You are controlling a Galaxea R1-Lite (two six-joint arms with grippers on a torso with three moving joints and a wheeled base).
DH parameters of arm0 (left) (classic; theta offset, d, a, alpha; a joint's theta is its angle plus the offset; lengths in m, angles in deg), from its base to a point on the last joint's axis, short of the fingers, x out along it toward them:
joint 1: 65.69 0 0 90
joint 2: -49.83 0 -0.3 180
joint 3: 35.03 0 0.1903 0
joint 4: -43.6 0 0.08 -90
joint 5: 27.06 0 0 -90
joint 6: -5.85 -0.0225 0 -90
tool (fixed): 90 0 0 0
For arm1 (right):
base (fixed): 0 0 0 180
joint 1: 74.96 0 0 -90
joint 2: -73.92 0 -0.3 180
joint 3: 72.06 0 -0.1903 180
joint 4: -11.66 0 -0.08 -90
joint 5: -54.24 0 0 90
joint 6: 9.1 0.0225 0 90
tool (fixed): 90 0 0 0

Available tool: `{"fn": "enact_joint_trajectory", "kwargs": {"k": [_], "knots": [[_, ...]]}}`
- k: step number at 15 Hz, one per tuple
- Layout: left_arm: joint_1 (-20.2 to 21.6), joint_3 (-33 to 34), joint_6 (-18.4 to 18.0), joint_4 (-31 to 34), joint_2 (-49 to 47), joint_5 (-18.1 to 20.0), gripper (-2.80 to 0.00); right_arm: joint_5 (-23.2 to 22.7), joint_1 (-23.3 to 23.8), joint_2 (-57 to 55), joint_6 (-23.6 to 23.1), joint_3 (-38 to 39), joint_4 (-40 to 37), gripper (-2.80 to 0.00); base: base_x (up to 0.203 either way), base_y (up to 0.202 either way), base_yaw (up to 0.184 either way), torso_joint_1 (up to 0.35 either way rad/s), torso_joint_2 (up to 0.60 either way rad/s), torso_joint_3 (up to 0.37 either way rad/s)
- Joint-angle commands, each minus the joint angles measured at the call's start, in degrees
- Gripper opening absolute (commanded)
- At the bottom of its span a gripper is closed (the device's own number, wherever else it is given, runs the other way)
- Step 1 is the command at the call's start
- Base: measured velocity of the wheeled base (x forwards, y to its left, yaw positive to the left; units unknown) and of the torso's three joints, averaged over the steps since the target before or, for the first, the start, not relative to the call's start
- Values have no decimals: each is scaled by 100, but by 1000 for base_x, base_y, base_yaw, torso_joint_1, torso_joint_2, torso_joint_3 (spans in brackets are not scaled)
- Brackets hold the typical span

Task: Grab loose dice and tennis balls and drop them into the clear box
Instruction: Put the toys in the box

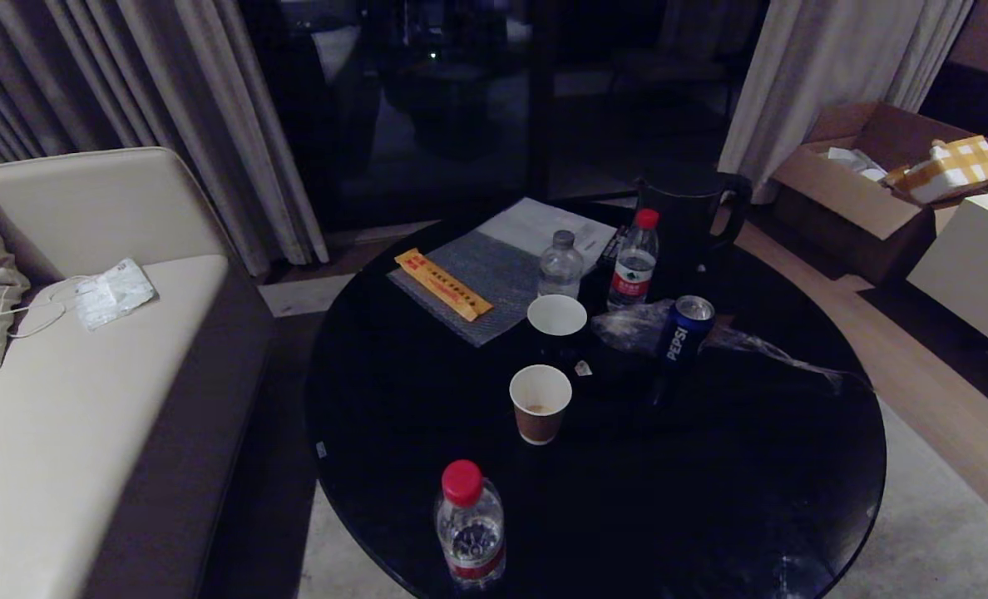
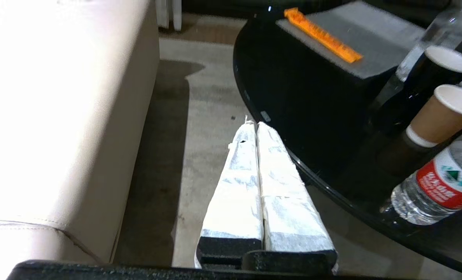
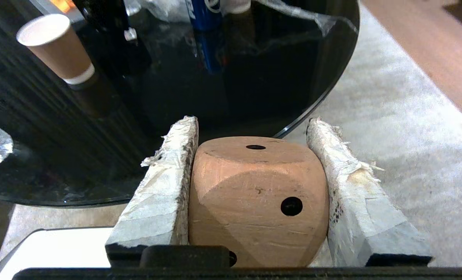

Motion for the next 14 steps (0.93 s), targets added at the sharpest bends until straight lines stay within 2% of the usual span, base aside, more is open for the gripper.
{"fn": "enact_joint_trajectory", "kwargs": {"k": [1, 10, 14], "knots": [[0, 9, 8, -2, -6, -5, -280, 0, -2, -2, 1, 0, -2, -280, 0, 0, 0, 2, 4, 206], [0, 9, 8, -2, -3, -5, -280, 0, -2, -10, 1, 0, -2, -280, 0, 0, 0, 3, 1, 204], [0, 9, -7, -9, -1, -5, -280, 0, -2, -10, 1, 0, -2, -280, 0, 0, 0, 4, -1, 85]]}}
